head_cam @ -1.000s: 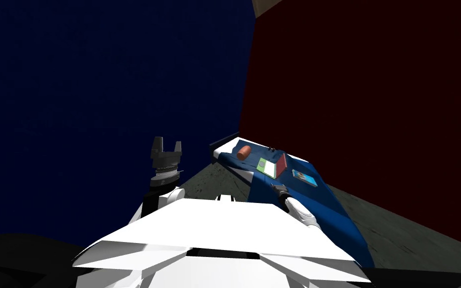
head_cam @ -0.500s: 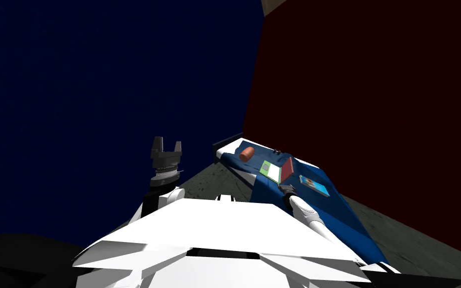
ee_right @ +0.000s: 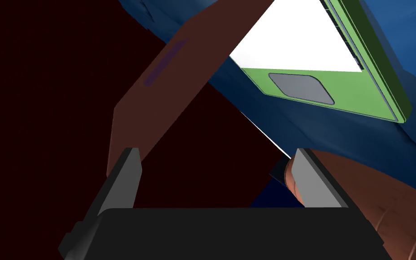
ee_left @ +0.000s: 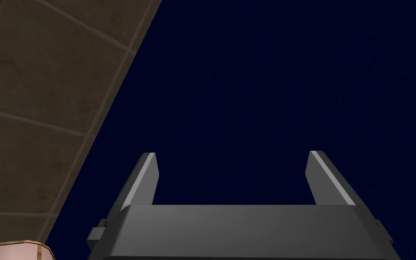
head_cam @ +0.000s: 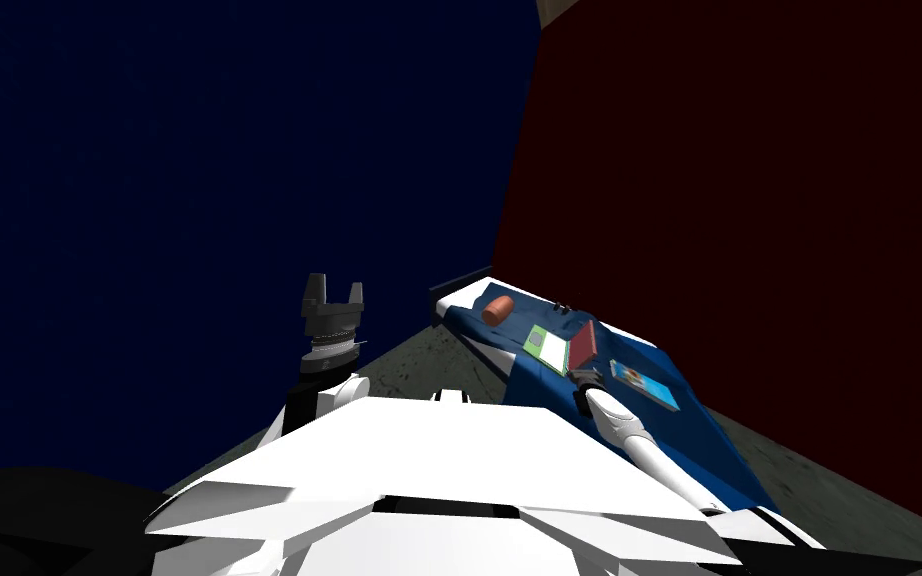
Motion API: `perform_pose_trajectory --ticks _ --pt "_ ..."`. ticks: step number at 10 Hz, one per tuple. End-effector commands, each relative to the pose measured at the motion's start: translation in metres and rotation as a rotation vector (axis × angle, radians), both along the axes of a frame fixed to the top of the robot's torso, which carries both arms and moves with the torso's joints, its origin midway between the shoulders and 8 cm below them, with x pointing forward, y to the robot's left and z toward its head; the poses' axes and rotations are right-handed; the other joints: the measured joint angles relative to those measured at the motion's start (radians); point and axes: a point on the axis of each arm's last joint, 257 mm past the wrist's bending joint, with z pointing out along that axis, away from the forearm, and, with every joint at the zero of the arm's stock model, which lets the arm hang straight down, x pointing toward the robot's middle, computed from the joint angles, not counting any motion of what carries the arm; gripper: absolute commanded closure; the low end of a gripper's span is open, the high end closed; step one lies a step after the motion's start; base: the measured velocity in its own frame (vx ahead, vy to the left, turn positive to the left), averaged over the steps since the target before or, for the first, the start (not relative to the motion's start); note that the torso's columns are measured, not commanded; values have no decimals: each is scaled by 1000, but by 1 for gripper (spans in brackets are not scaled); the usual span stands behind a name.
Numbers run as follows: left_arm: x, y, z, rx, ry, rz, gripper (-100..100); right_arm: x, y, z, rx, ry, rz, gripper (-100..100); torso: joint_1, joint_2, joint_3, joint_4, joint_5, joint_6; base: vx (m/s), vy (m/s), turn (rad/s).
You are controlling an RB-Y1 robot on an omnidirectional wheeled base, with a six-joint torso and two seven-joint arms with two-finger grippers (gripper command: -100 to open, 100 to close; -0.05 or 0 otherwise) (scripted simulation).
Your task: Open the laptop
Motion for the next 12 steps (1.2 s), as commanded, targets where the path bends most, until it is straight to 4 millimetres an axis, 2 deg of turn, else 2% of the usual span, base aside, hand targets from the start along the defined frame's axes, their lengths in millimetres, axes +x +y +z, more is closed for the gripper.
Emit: perform_pose_trajectory --ticks 1,2,4,9,10,12 --pt "0 0 0 0 0 0 0 1 -22 14 -75 17 -13 -100 1 1 1 0 0 0 10 -27 71" --pt "0 0 0 0 0 0 0 1 -22 14 -75 17 -13 -100 3 1 1 0 1 -1 6 -18 52" --pt "0 0 0 0 0 0 0 0 -53 40 -168 32 -31 -100 3 1 1 0 1 -1 8 -25 132" --pt "0 0 0 0 0 0 0 -1 -49 36 -160 31 -36 -100 -1 -2 -1 0 0 -1 25 -37 23" --pt "0 0 0 0 0 0 0 -1 -49 36 -162 30 -37 100 1 0 0 0 0 0 6 -13 -19" --pt "0 0 0 0 0 0 0 -27 -73 32 -216 89 -89 100 3 -2 0 -2 -1 -5 -3 34 234"
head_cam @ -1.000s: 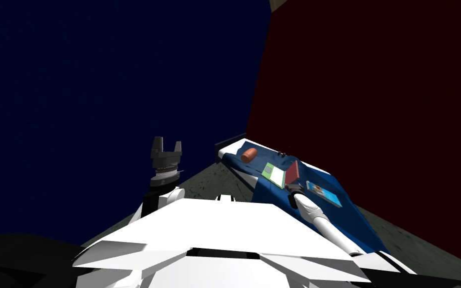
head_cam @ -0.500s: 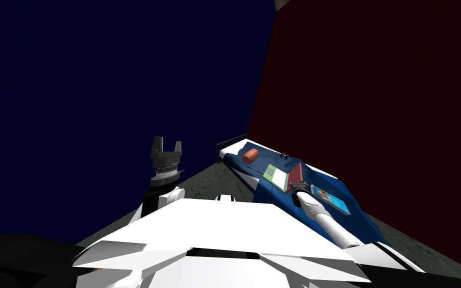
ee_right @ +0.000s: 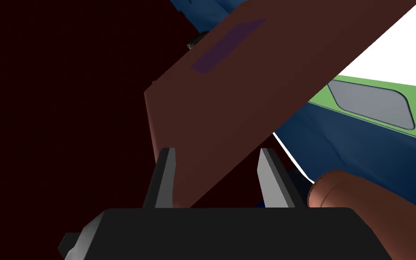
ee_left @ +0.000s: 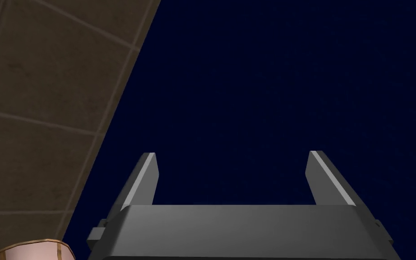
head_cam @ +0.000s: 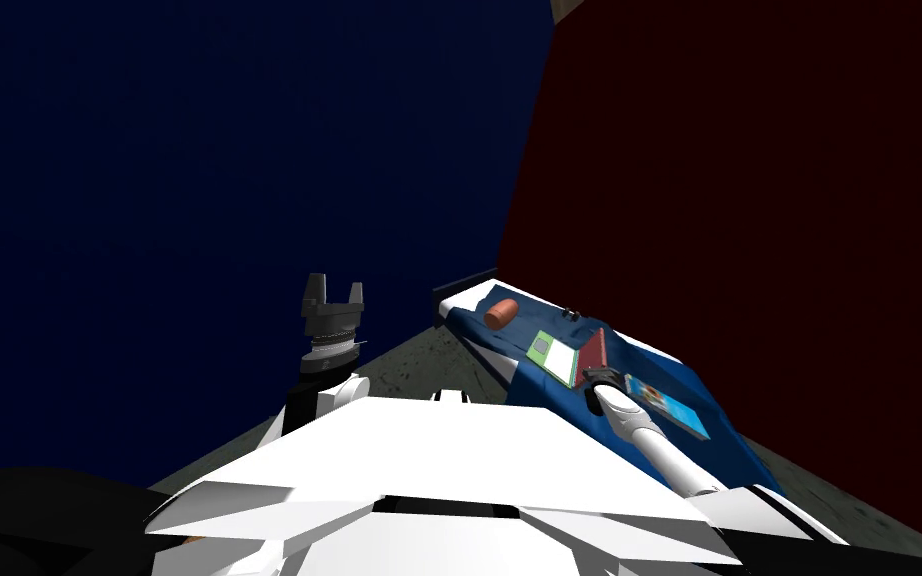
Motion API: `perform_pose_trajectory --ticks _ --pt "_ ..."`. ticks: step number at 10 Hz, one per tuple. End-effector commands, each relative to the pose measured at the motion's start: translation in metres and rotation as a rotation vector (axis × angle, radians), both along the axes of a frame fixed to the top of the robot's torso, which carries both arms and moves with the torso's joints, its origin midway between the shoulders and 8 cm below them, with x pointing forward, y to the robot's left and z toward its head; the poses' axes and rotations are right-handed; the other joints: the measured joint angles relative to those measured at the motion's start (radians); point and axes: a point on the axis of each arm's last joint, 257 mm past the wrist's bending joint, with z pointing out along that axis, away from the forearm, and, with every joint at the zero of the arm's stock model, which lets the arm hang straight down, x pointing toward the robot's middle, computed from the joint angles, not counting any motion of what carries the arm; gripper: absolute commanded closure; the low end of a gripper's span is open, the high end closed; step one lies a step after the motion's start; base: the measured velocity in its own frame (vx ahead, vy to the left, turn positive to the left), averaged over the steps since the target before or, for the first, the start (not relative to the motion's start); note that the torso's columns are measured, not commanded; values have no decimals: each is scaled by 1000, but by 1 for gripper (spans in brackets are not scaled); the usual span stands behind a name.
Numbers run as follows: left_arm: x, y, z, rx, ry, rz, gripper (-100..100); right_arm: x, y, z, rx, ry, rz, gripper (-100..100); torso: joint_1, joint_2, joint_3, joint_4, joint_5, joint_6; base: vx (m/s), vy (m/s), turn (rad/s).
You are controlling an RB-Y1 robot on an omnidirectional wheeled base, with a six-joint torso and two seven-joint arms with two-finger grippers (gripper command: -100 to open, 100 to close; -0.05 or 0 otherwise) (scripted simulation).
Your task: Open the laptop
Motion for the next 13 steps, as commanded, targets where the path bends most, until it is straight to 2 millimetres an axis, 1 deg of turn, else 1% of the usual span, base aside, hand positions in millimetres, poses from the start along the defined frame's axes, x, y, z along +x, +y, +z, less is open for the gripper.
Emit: perform_pose_trajectory --ticks 1,2,3,4,5,7,8,9,10,11,12,13 --pt "0 0 0 0 0 0 0 -20 -15 -6 -44 51 -35 100 -1 -4 -2 -1 -1 0 -1 48 127" --pt "0 0 0 0 0 0 0 -20 -15 -6 -44 51 -35 100 -3 -2 -3 -1 -1 5 11 30 -7" --pt "0 0 0 0 0 0 0 -32 -24 -8 -68 77 -58 100 -5 0 -1 0 0 9 16 37 128" --pt "0 0 0 0 0 0 0 -46 -33 -10 -92 109 -86 100 -6 2 0 1 0 7 12 54 290" --pt "0 0 0 0 0 0 0 -47 -34 -11 -92 111 -88 100 -4 2 1 2 0 4 2 33 112" --pt "0 0 0 0 0 0 0 -72 -50 -13 -138 167 -134 100 -2 4 1 2 1 6 -2 38 211" --pt "0 0 0 0 0 0 0 -74 -51 -14 -138 170 -137 100 0 3 1 3 3 4 5 41 103" --pt "0 0 0 0 0 0 0 -87 -59 -15 -161 201 -160 100 0 3 0 3 4 6 10 43 175" --pt "0 0 0 0 0 0 0 -105 -68 -16 -184 239 -190 100 1 3 0 3 4 5 12 52 262" --pt "0 0 0 0 0 0 0 -105 -68 -16 -184 239 -190 100 2 3 0 3 4 4 12 42 98" --pt "0 0 0 0 0 0 0 -120 -75 -17 -206 273 -215 100 1 4 1 3 5 6 9 43 133" --pt "0 0 0 0 0 0 0 -120 -75 -17 -206 273 -215 100 1 4 1 3 5 5 10 30 82"
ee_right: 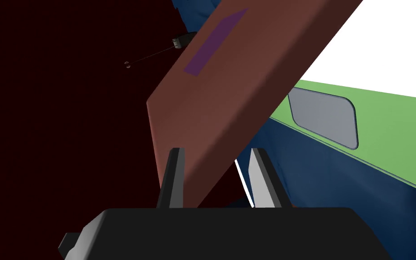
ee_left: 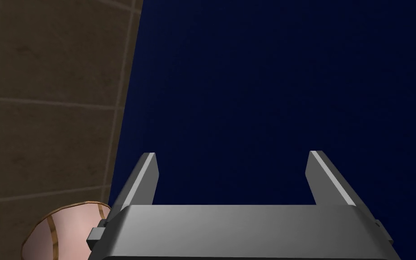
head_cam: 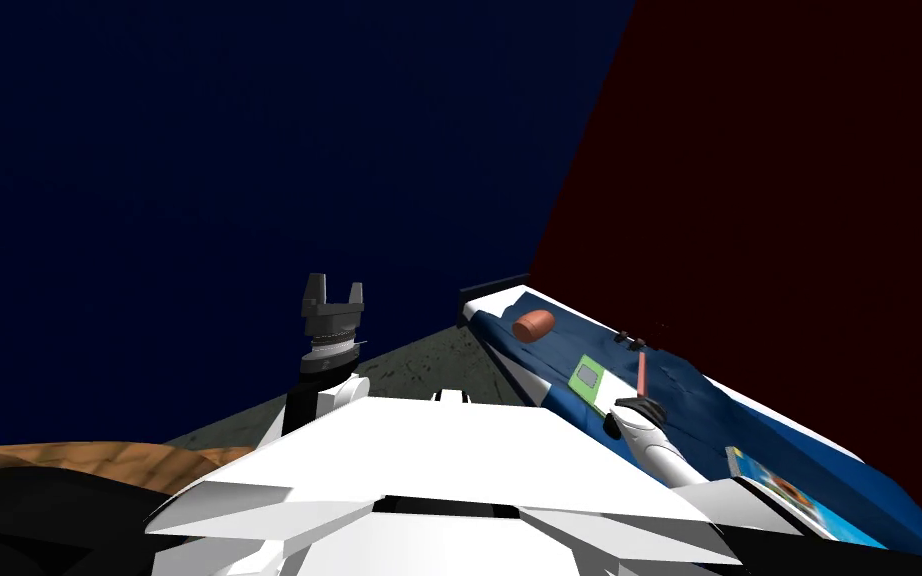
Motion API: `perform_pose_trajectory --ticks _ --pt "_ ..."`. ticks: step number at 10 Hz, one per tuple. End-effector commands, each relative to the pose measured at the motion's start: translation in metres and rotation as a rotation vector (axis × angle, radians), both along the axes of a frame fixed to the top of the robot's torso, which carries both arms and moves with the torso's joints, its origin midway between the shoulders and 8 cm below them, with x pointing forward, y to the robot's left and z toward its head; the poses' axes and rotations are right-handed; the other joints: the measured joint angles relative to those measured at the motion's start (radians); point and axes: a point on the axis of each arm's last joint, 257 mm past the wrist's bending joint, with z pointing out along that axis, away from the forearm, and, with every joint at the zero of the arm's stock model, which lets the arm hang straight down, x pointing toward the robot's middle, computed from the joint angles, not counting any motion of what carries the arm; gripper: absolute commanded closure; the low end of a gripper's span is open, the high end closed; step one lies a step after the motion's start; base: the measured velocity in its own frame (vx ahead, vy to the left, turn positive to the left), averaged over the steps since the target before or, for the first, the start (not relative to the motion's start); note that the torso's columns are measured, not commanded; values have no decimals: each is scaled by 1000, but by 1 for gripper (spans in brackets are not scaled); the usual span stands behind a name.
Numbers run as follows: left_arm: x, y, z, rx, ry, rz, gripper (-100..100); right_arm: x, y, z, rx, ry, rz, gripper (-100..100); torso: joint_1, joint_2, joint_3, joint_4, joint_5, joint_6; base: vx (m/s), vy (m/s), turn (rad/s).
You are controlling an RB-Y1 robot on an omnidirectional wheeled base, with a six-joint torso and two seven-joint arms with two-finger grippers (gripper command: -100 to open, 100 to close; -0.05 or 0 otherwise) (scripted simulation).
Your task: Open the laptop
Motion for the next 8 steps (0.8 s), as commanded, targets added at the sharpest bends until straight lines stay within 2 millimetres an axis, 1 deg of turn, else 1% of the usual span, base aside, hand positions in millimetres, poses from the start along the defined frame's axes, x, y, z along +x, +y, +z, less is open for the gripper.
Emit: perform_pose_trajectory --ticks 1,2,3,4,5,6,7,8 --pt "0 0 0 0 0 0 0 -25 -12 2 -37 52 -40 100 -1 0 0 0 0 0 13 30 169" --pt "0 0 0 0 0 0 0 -17 -7 1 -20 33 -27 100 0 0 0 0 0 -1 6 14 41" --pt "0 0 0 0 0 0 0 -32 -6 -6 -42 66 -64 100 -1 0 0 0 0 0 -10 -24 211" --pt "0 0 0 0 0 0 0 -32 -6 -6 -42 66 -64 100 -2 0 0 0 -1 -2 -15 -31 157" --pt "0 0 0 0 0 0 0 -45 -4 -12 -61 97 -98 100 -2 0 0 0 -1 0 -18 -50 198" --pt "0 0 0 0 0 0 0 -45 -4 -12 -59 90 -101 100 -3 0 0 0 -1 0 -17 -51 117" --pt "0 0 0 0 0 0 0 -45 -4 -12 -61 97 -98 100 -3 -1 0 -1 -2 1 -8 -25 -1" --pt "0 0 0 0 0 0 0 -59 -1 -17 -79 130 -133 100 -1 -1 0 -1 -1 2 -10 -33 185"
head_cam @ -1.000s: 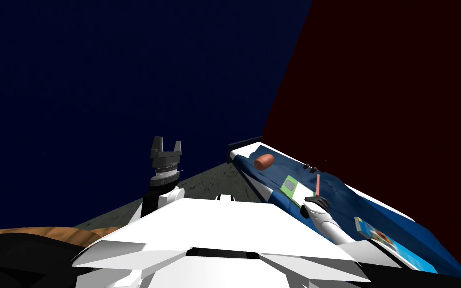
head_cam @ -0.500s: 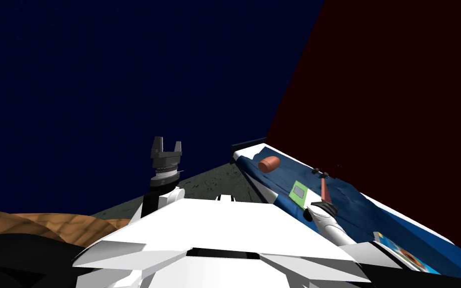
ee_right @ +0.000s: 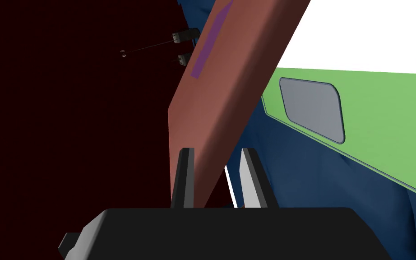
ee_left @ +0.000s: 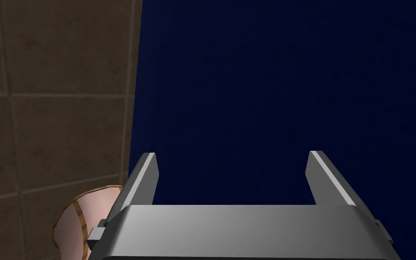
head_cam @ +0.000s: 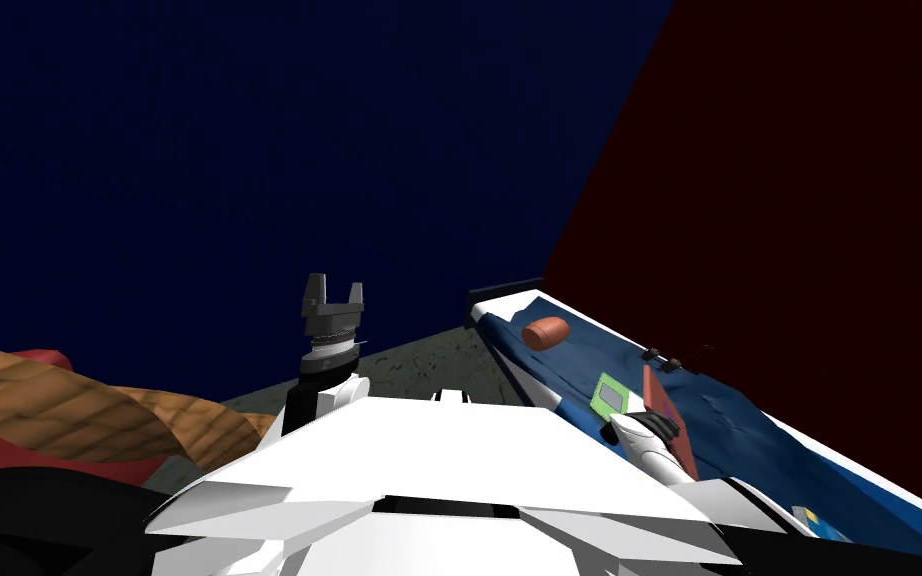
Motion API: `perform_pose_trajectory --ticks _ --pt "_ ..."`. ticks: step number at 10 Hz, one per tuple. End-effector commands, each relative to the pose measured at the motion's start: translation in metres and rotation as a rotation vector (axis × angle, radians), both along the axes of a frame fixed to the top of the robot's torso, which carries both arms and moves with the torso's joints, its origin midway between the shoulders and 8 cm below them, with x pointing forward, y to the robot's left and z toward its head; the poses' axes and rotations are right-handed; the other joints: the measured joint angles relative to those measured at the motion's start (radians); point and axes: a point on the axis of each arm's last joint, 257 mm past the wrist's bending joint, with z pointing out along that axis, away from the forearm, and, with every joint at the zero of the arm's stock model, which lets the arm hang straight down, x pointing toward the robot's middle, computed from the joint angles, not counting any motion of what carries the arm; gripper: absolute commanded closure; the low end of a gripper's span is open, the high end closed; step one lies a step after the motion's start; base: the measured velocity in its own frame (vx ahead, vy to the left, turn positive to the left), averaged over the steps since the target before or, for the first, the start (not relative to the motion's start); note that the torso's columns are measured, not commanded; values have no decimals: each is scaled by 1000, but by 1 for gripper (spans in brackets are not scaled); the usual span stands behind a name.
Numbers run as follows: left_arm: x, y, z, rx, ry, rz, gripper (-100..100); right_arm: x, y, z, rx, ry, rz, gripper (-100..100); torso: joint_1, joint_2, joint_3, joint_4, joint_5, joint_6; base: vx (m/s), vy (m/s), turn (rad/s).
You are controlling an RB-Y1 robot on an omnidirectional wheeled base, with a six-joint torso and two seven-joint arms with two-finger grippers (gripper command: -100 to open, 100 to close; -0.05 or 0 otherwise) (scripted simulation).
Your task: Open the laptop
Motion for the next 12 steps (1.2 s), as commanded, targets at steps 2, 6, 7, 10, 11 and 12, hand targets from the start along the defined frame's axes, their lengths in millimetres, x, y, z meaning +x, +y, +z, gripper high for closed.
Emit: perform_pose_trajectory --ticks 2,6,7,10,11,12 --pt "0 0 0 0 0 0 0 -15 2 -5 -23 41 -36 100 0 0 0 0 0 -2 -17 -25 66" --pt "0 0 0 0 0 0 0 -43 11 -16 -52 104 -107 100 0 -1 0 0 -1 -5 -21 -37 169" --pt "0 0 0 0 0 0 0 -43 11 -16 -54 109 -105 100 0 -1 0 0 0 -2 -3 -16 -18" --pt "0 0 0 0 0 0 0 -65 6 -15 -62 162 -150 -100 -1 0 0 1 -1 -4 -23 -28 189" --pt "0 0 0 0 0 0 0 -65 6 -15 -62 162 -150 -100 2 -1 0 0 0 -2 6 63 -81" --pt "0 0 0 0 0 0 0 -64 -8 -5 -62 162 -148 -100 3 -2 -1 0 0 -2 21 93 -41"
